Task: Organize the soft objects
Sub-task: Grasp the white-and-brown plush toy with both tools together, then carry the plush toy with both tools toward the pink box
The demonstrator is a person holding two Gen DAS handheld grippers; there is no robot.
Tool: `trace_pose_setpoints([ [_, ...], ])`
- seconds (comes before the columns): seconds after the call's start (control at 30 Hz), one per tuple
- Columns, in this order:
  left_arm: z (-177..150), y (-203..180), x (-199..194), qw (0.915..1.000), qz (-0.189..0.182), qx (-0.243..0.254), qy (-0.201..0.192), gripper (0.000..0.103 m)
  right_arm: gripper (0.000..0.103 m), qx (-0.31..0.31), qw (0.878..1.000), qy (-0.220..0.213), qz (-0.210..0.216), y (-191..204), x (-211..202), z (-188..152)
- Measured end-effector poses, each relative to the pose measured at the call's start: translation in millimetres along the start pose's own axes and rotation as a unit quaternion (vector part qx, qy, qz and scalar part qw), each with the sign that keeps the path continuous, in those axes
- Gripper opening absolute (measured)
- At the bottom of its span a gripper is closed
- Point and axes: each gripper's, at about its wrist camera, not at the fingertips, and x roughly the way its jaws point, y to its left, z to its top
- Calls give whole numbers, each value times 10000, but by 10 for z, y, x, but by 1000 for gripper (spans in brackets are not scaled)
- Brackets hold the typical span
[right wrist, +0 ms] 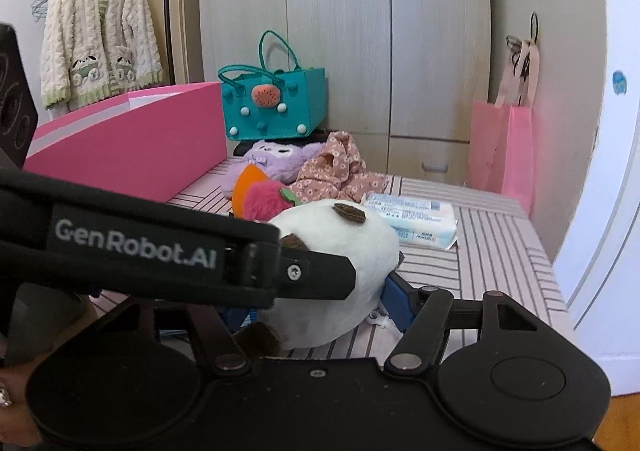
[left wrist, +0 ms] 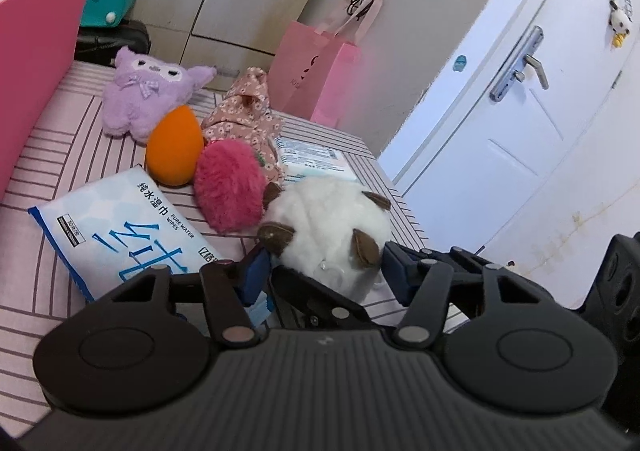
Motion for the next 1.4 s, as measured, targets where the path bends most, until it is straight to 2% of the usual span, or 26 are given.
trace_pose_setpoints([
  [0.33,-57,-59,-115,9999,-95,57,132,59,71,-156,9996,-124,-209,122,-179,-69],
  [0.5,-77,-71,-147,9982,-101,-146,569,59,71,-293,9988,-27,-388,222,-268,-145],
  [0.7,-147,-179,-254,9979,-107,73,637,59,71,-281,9983,-13,-505,291,-406,-182],
  [0.8,-173,-225,-289,9966,-124,237,779,59,71,-203,9987,19,-462,286,-479,-196],
  [0.93,-231,-198,-349,9946,-225,185,998,58,71,-12,9994,160,-310,271,-568,-234],
  [1.17,-304,-282,-513,9933,-230,439,1047,57,71,134,9993,283,-179,314,-701,-220],
  [1.27,-296,-257,-578,9896,-316,506,1308,56,71,80,9988,461,-119,400,-750,-205],
  [1.4,-287,-207,-679,9840,-227,598,1664,55,72,105,9975,686,92,524,-793,-205],
])
